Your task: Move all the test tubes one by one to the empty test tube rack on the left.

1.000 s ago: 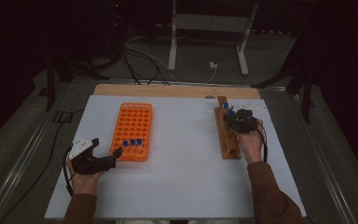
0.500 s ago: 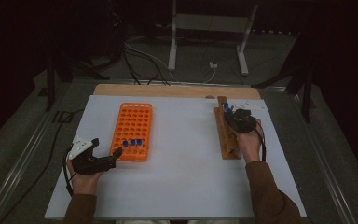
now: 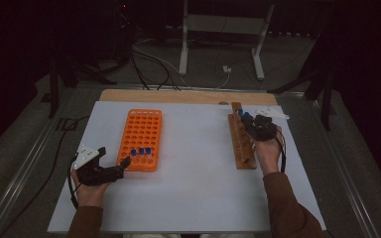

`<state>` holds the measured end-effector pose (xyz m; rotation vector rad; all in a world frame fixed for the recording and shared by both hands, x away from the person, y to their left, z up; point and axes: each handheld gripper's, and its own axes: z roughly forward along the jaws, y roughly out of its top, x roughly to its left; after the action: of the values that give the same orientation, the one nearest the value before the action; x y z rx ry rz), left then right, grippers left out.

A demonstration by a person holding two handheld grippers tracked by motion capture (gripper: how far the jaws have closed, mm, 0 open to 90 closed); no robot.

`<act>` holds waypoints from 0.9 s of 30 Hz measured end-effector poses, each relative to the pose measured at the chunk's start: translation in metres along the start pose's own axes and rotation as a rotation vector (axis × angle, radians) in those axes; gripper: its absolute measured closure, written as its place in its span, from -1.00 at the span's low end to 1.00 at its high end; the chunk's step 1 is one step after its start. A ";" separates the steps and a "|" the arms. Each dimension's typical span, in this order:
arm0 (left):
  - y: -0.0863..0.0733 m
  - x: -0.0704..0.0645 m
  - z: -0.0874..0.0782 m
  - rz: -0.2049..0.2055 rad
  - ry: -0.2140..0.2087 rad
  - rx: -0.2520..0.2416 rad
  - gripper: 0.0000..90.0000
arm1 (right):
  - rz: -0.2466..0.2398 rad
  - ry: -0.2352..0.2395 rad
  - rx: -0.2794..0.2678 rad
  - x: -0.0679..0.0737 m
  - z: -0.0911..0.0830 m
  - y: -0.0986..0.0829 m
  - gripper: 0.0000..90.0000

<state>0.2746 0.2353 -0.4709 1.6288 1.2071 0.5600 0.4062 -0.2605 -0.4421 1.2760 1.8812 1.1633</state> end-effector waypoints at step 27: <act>0.003 -0.001 -0.002 0.008 0.007 -0.009 -0.98 | -0.068 0.018 -0.131 0.004 -0.041 0.020 0.70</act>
<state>0.2737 0.2349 -0.4673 1.6260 1.2014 0.5760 0.3796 -0.2674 -0.4062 1.1258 1.8141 1.2444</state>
